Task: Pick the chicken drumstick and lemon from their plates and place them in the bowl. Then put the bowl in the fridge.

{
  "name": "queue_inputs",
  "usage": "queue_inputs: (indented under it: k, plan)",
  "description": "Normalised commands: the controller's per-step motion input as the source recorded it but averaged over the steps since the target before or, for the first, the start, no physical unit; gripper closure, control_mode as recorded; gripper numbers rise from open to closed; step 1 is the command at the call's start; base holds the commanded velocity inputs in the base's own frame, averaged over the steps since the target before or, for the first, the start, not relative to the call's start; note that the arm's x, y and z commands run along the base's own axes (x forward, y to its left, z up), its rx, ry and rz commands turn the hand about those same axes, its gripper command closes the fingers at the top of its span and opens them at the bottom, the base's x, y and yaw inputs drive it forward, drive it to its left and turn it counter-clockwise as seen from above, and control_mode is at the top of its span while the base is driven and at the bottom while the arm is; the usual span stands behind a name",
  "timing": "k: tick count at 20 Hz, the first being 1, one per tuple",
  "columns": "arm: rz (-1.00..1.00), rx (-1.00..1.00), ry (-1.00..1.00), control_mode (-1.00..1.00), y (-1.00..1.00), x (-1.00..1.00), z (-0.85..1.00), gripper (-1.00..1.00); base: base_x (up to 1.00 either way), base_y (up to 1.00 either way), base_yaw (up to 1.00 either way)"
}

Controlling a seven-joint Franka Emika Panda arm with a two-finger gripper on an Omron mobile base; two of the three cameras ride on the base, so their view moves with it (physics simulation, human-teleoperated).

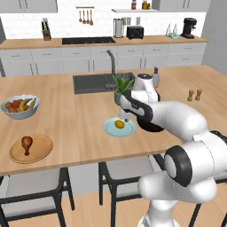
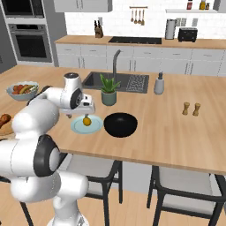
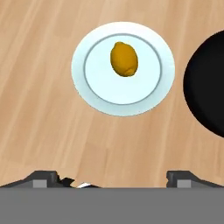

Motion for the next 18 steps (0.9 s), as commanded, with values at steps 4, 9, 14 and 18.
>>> queue_inputs:
  k: [4, 9, 14, 18]
  plan:
    - [0.0, -0.01, 0.01, -1.0, 0.16, 0.69, -0.46, -1.0, 0.0, 0.0, 0.0]
    - [0.0, -0.01, 0.01, -1.0, 0.1, 0.65, -0.39, -1.0, 0.0, 0.0, 0.0]
    - [0.01, -0.01, 0.06, -1.0, 0.01, 0.58, -0.31, -1.0, 0.0, 0.0, 0.0]
    - [0.0, -0.02, 0.04, -1.0, 0.09, 0.45, -0.37, -1.0, 0.0, 0.0, 0.0]
